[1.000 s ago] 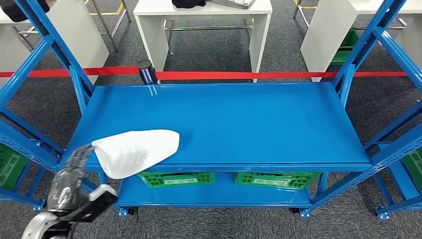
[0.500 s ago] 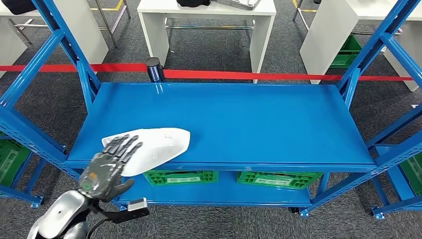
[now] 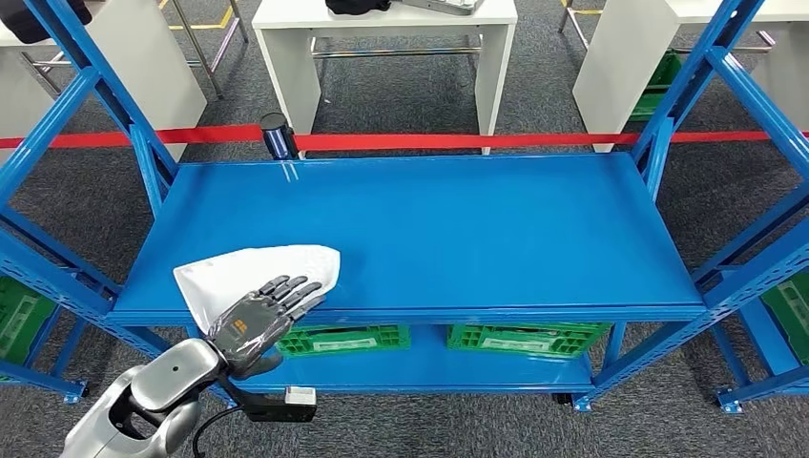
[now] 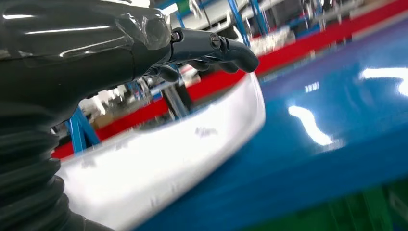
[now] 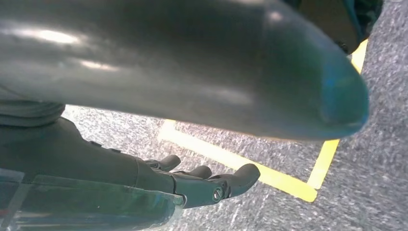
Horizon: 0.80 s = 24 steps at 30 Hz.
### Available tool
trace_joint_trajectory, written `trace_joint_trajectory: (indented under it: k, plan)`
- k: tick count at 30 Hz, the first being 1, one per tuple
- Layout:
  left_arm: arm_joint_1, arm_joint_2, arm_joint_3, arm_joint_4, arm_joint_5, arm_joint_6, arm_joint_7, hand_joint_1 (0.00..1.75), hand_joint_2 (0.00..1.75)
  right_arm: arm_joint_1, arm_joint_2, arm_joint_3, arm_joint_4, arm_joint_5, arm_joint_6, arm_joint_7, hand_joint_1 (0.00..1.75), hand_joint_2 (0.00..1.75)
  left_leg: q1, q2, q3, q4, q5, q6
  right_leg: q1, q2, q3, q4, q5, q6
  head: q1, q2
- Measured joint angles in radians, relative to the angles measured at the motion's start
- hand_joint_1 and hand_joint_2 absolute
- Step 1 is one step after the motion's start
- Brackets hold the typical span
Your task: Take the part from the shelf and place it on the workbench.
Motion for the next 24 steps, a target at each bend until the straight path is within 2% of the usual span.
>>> trace_joint_trajectory:
  k: [1, 2, 3, 4, 5, 7, 9, 11, 13, 14, 15, 16, 17, 18, 19, 20, 22, 24]
  plan:
    - [-0.002, 0.003, -0.004, 0.013, 0.008, -0.003, 0.009, 0.00, 1.75, 0.000, 0.000, 0.000, 0.001, 0.000, -0.003, 0.001, 0.00, 0.00, 0.000, 0.000, 0.022, -0.047, 0.032, 0.004, 0.001, 0.001, 0.001, 0.000, 0.000, 0.000, 0.000, 0.000]
    - [-0.003, 0.006, -0.007, 0.025, 0.016, -0.005, 0.018, 0.00, 1.75, -0.001, -0.001, 0.000, 0.002, 0.000, -0.006, 0.002, 0.00, 0.00, -0.002, 0.000, 0.058, -0.122, 0.071, 0.011, 0.003, 0.003, 0.003, 0.000, 0.000, 0.000, 0.000, 0.000]
    - [-0.006, 0.009, -0.010, 0.034, 0.020, -0.006, 0.025, 0.00, 1.75, -0.001, -0.001, 0.001, 0.004, 0.000, -0.009, 0.002, 0.00, 0.00, -0.004, 0.000, 0.093, -0.194, 0.098, 0.019, 0.005, 0.004, 0.003, 0.000, 0.000, 0.001, 0.001, 0.000]
    - [-0.008, 0.012, -0.012, 0.042, 0.024, -0.006, 0.029, 0.00, 1.75, -0.002, -0.001, 0.001, 0.006, 0.000, -0.012, 0.002, 0.00, 0.00, -0.007, 0.000, 0.120, -0.251, 0.116, 0.026, 0.007, 0.004, 0.002, 0.000, 0.001, 0.002, 0.001, 0.000]
    - [-0.011, 0.015, -0.014, 0.049, 0.025, -0.007, 0.031, 0.00, 1.75, -0.002, -0.002, 0.001, 0.008, 0.000, -0.014, 0.002, 0.00, 0.00, -0.011, 0.000, 0.132, -0.279, 0.120, 0.032, 0.008, 0.004, 0.000, 0.000, 0.002, 0.005, 0.001, 0.000]
    - [-0.014, 0.019, -0.019, 0.061, 0.027, -0.007, 0.033, 0.00, 1.75, -0.002, -0.002, 0.001, 0.012, 0.000, -0.015, 0.003, 0.00, 0.00, -0.015, 0.000, 0.132, -0.291, 0.119, 0.038, 0.008, 0.003, -0.004, -0.003, 0.006, 0.013, 0.000, 0.000]
    - [-0.015, 0.021, -0.022, 0.068, 0.032, -0.012, 0.039, 0.00, 1.75, -0.002, -0.002, 0.001, 0.014, 0.000, -0.016, 0.003, 0.00, 0.00, -0.011, 0.002, 0.141, -0.306, 0.130, 0.045, 0.008, 0.001, -0.012, 0.008, -0.002, 0.019, 0.001, 0.000]
    - [-0.016, 0.021, -0.024, 0.074, 0.042, -0.025, 0.055, 0.00, 1.75, -0.003, -0.005, 0.001, 0.018, 0.000, -0.019, 0.003, 0.00, 0.00, -0.007, 0.005, 0.148, -0.320, 0.140, 0.053, 0.007, 0.000, -0.052, 0.092, -0.044, 0.017, 0.003, 0.000]
    - [-0.014, 0.020, -0.025, 0.087, 0.047, -0.035, 0.077, 0.00, 1.75, -0.003, -0.009, 0.001, 0.024, 0.000, -0.023, 0.004, 0.00, 0.00, -0.008, 0.005, 0.145, -0.320, 0.142, 0.056, 0.005, 0.000, -0.117, 0.233, -0.099, 0.017, 0.005, 0.000]
    - [-0.011, 0.020, -0.025, 0.095, 0.046, -0.036, 0.089, 0.00, 1.75, -0.002, -0.011, 0.001, 0.028, 0.000, -0.026, 0.005, 0.00, 0.00, -0.008, 0.005, 0.144, -0.320, 0.142, 0.056, 0.003, 0.000, -0.140, 0.280, -0.113, 0.021, 0.005, 0.000]
    - [-0.006, 0.020, -0.025, 0.102, 0.040, -0.033, 0.103, 0.00, 1.75, -0.001, -0.012, 0.001, 0.031, 0.000, -0.027, 0.007, 0.00, 0.00, -0.008, 0.005, 0.144, -0.319, 0.142, 0.056, 0.000, 0.000, -0.144, 0.291, -0.111, 0.029, 0.005, 0.000]
    - [0.000, 0.020, -0.023, 0.108, 0.029, -0.029, 0.118, 0.00, 1.75, -0.001, -0.012, 0.001, 0.032, 0.000, -0.024, 0.008, 0.00, 0.00, -0.008, 0.004, 0.144, -0.317, 0.141, 0.055, -0.003, 0.000, -0.127, 0.256, -0.093, 0.040, 0.005, 0.000]
    - [0.007, 0.020, -0.020, 0.112, 0.014, -0.024, 0.134, 0.00, 1.75, -0.001, -0.012, 0.000, 0.031, 0.000, -0.018, 0.008, 0.00, 0.00, -0.007, 0.003, 0.145, -0.314, 0.140, 0.052, -0.007, -0.001, -0.092, 0.186, -0.064, 0.051, 0.005, 0.000]
    - [0.015, 0.020, -0.014, 0.115, -0.002, -0.019, 0.149, 0.00, 1.75, -0.001, -0.012, 0.000, 0.029, 0.000, -0.009, 0.008, 0.00, 0.00, -0.008, 0.003, 0.143, -0.308, 0.136, 0.047, -0.010, -0.002, -0.055, 0.110, -0.039, 0.057, 0.006, 0.000]
    - [0.022, 0.021, -0.006, 0.116, -0.018, -0.016, 0.161, 0.00, 1.75, 0.000, -0.011, 0.000, 0.026, 0.000, 0.001, 0.008, 0.00, 0.00, -0.010, 0.002, 0.140, -0.301, 0.132, 0.041, -0.011, -0.002, -0.025, 0.051, -0.019, 0.055, 0.005, 0.000]
    - [0.028, 0.021, 0.004, 0.116, -0.031, -0.014, 0.170, 0.00, 1.75, 0.000, -0.010, 0.000, 0.022, 0.000, 0.008, 0.008, 0.00, 0.00, -0.011, 0.001, 0.137, -0.295, 0.129, 0.036, -0.010, -0.002, -0.008, 0.016, -0.010, 0.050, 0.005, 0.000]
    - [0.042, 0.023, 0.024, 0.116, -0.058, -0.008, 0.181, 0.00, 1.75, 0.003, -0.008, 0.000, 0.017, 0.000, 0.018, 0.007, 0.00, 0.00, -0.011, 0.001, 0.134, -0.290, 0.126, 0.028, -0.005, -0.001, -0.003, 0.008, -0.007, 0.032, 0.004, 0.000]
    - [0.055, 0.025, 0.043, 0.116, -0.094, 0.004, 0.185, 0.00, 1.75, 0.006, -0.004, 0.000, 0.008, 0.000, 0.025, 0.006, 0.00, 0.00, -0.007, 0.001, 0.128, -0.279, 0.115, 0.019, -0.006, -0.001, -0.002, 0.006, -0.005, 0.020, 0.004, 0.000]
